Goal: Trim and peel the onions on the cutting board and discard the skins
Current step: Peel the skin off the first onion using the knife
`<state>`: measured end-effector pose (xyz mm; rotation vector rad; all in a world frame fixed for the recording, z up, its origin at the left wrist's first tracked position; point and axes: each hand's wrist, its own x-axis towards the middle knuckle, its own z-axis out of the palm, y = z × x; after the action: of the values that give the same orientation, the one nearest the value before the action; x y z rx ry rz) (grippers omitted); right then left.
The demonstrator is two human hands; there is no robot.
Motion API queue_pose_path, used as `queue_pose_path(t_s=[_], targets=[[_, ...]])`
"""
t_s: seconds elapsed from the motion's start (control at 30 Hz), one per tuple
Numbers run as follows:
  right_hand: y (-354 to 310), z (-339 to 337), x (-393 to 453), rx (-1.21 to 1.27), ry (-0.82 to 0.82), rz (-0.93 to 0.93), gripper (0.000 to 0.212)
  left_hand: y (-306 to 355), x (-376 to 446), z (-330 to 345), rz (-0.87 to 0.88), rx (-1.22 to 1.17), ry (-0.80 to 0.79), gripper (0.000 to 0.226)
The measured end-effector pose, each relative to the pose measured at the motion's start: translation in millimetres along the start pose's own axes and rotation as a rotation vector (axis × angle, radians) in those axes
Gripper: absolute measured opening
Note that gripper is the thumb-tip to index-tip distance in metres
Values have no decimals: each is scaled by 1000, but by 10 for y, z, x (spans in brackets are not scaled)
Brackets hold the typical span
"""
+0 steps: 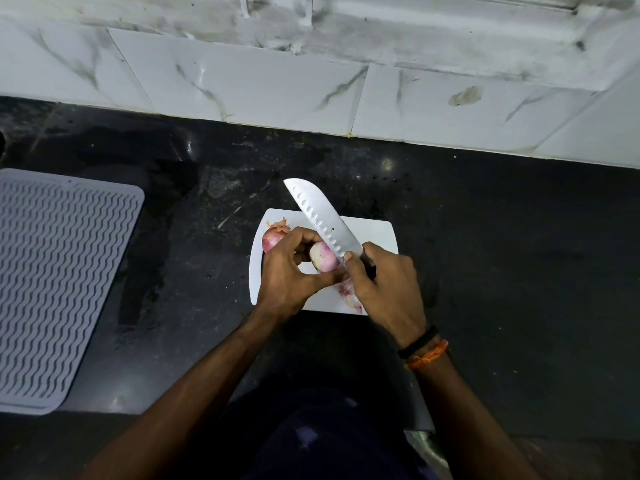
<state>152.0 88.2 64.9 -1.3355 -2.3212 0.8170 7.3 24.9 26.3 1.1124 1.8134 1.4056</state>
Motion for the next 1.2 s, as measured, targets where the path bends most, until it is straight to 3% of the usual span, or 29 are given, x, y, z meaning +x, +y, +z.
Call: queue_pose_path(t_s=[0.2,0.43,0.7,0.87,1.1,1.2], targets=[[35,-11,5,3,-50,-43,33,-22,4,-2,-20,0,29,55],[36,-38,23,10,40,34,33,-3,1,5,-4,-26,50,51],[76,-94,64,49,-15,-47,27,-29,23,-20,55,1,-27,42],[85,-81,91,9,26,-59,54,-68,24,-17,46,17,-27,40],[84,-33,115,-50,67,-47,52,-73,44,-11,-5,13,-27,40],[101,-50,109,53,15,-11,47,-56,45,-27,-43,-49,-23,42]])
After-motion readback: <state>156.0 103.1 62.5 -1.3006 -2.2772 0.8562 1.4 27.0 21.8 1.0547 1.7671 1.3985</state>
